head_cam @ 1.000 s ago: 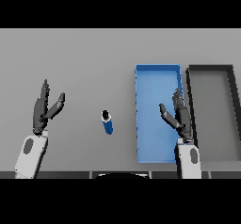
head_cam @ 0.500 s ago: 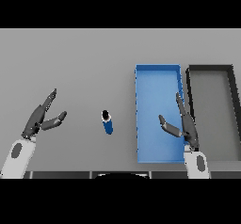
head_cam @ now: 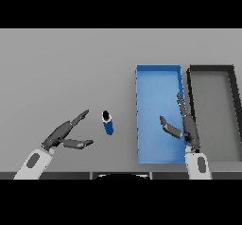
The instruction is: Pick up the blue pipe and place it into the blue bin.
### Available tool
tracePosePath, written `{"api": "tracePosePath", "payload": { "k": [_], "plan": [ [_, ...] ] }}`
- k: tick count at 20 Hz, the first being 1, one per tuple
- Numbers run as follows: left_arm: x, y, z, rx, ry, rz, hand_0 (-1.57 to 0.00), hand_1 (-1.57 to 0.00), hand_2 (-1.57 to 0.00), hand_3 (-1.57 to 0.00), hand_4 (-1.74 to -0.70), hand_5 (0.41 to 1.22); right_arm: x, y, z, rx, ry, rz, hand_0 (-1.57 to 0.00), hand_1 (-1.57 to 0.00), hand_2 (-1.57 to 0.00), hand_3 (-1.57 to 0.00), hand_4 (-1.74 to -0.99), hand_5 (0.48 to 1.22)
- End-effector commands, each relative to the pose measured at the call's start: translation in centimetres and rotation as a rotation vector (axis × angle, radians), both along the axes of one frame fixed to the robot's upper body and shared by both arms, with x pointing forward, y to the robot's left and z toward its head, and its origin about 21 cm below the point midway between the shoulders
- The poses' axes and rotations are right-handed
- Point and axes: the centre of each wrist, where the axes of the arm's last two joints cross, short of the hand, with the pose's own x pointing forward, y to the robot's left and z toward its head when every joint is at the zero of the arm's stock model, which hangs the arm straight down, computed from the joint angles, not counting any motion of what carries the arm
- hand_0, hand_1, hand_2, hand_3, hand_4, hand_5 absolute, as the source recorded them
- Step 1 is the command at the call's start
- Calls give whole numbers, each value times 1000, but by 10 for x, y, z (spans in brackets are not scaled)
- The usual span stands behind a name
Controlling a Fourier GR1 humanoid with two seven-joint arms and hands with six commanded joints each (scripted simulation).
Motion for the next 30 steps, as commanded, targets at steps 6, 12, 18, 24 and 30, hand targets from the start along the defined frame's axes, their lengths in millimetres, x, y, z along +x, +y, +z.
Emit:
{"api": "tracePosePath", "payload": {
  "k": [6, 12, 18, 24, 30],
  "plan": [
    [8, -36, -16, -42, -8, -54, 1, 1, 1, 1, -1151, 456, -1, 0, -1, 8, 1, 5, 1, 1, 1, 1, -1217, 626],
    [25, -77, -31, -79, -7, -54, 1, 1, 1, 1, -1134, 459, -2, 0, -1, 4, 9, -8, 1, 1, 1, 1, -1210, 631],
    [33, -92, -45, -50, -10, -60, 1, 1, 1, 1, -1062, 420, -4, -3, -5, 3, -3, -8, 1, 1, 1, 1, -1214, 645],
    [37, -114, -50, -203, 12, -58, -10, -156, -308, -276, -1243, 613, -5, -7, -4, 1, -12, -9, 1, 1, 1, 1, -1217, 655],
    [32, -125, -51, -254, 31, -58, -1075, -1151, -1210, -1194, -1580, 1062, -5, -8, -5, 11, 0, -6, 1, 1, 1, 1, -1233, 660]
  ]
}}
